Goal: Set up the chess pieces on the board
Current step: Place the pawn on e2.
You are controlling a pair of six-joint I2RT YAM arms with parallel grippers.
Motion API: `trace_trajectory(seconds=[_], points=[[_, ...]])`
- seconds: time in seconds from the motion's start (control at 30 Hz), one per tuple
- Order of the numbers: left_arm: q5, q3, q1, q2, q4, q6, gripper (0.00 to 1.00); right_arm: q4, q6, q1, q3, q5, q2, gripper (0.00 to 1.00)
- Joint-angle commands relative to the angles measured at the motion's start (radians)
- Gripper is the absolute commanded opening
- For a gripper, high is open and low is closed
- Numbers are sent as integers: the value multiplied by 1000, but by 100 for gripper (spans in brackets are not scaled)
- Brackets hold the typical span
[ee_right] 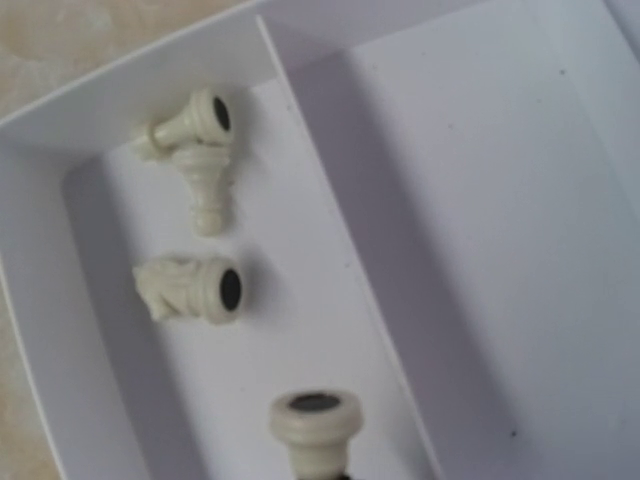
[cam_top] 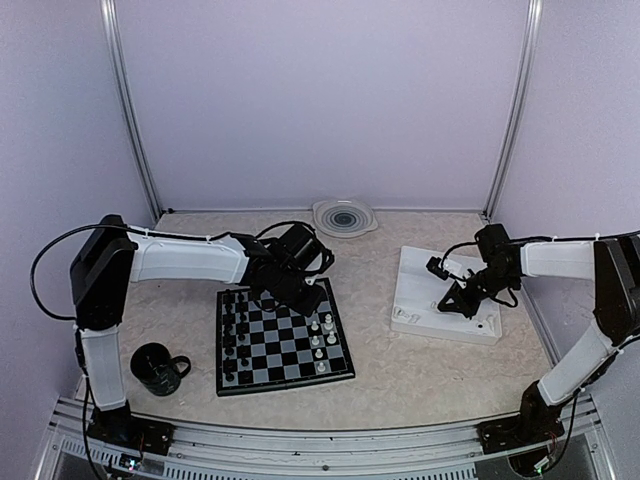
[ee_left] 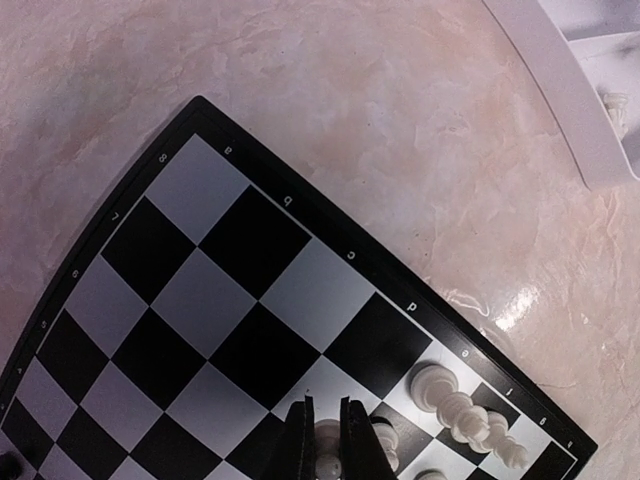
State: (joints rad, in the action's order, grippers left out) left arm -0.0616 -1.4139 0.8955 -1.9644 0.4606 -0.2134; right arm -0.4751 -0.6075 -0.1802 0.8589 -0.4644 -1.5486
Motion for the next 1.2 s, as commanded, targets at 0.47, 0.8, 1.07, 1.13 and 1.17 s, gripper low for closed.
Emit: trace_trajectory(seconds=[0.47,0.8,1.07,1.13,1.17], points=[[8,-28,-12,-79,3,-24,0,-10,5,-1,5,5,-35,4],[28,-42,-8,-100,-6,-37,4,-13,5,-1,5,6,-41,4],[13,-50,0,-97,12,-40,18,-15,6,-1,8,4,-38,4],[-6,-52,1,-79,10,-44,23,-15,8,-1,8,3,-36,4],[-16,-54,1,-69,10,-44,25,-16,8,-1,8,2,-36,4]])
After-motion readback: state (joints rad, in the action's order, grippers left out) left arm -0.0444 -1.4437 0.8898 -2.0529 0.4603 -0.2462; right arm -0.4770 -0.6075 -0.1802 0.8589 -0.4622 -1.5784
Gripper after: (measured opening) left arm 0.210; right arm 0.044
